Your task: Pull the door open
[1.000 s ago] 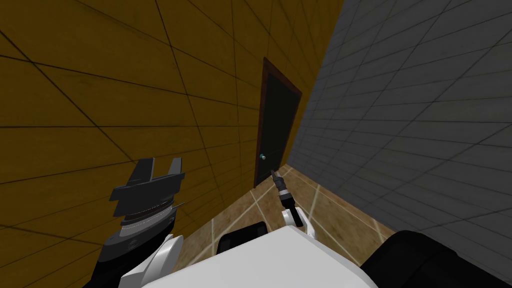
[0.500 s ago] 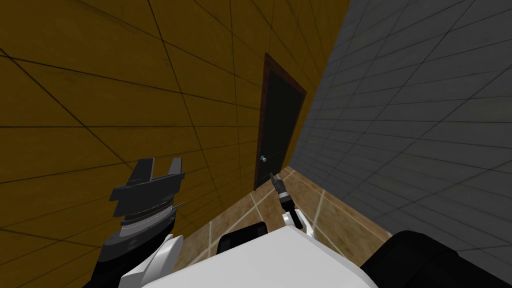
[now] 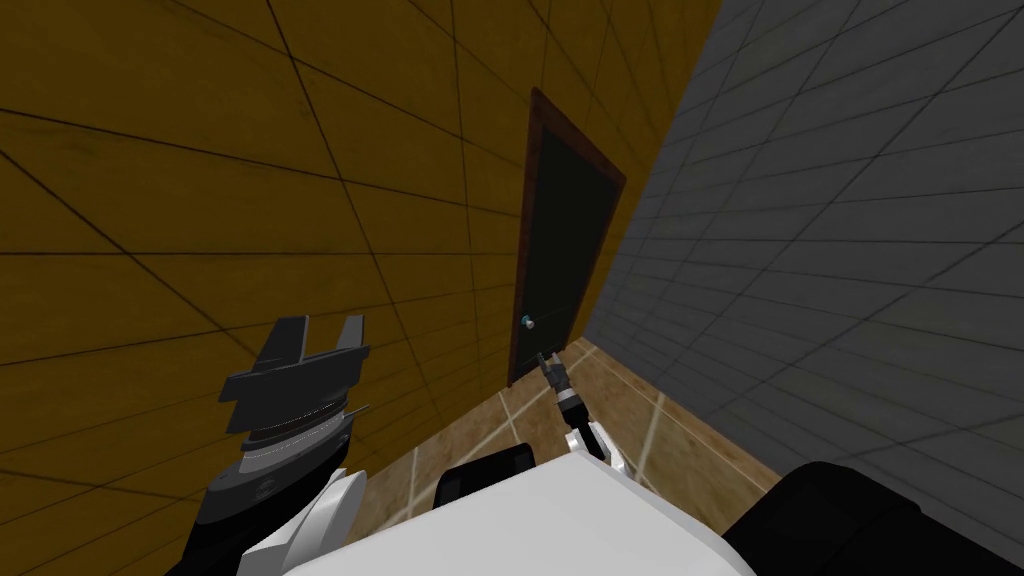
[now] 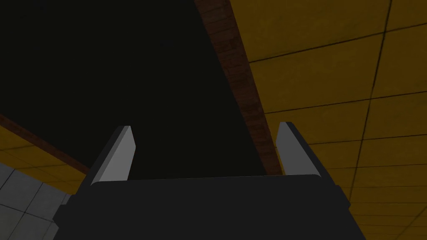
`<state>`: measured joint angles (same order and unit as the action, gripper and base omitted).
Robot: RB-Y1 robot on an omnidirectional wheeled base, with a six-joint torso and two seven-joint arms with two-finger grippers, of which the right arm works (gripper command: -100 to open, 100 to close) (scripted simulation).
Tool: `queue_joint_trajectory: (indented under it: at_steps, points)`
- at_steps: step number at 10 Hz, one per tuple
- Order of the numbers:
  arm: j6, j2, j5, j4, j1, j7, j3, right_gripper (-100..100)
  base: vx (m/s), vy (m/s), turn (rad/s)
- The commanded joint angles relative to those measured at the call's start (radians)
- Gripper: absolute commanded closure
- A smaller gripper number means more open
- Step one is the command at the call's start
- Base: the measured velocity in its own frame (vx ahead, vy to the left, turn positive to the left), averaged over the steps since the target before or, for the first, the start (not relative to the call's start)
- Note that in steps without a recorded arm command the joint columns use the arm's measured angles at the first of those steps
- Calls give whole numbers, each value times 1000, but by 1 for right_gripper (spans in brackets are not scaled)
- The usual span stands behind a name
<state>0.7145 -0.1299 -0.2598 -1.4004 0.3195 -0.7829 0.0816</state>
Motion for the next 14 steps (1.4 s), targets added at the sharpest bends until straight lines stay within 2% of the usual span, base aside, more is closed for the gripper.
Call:
queue_joint_trajectory:
  at_steps: [1,6,7,14]
  points:
    - [17,0,-13,37,-8,-32,1,-100,83,-99,69]
    - [54,-5,-48,130,-28,-109,3,-100,69,-75,70]
    - [68,-7,-62,164,-35,-138,3,-100,95,-117,93]
    - [126,-12,-116,307,-66,-259,7,-100,97,-112,76]
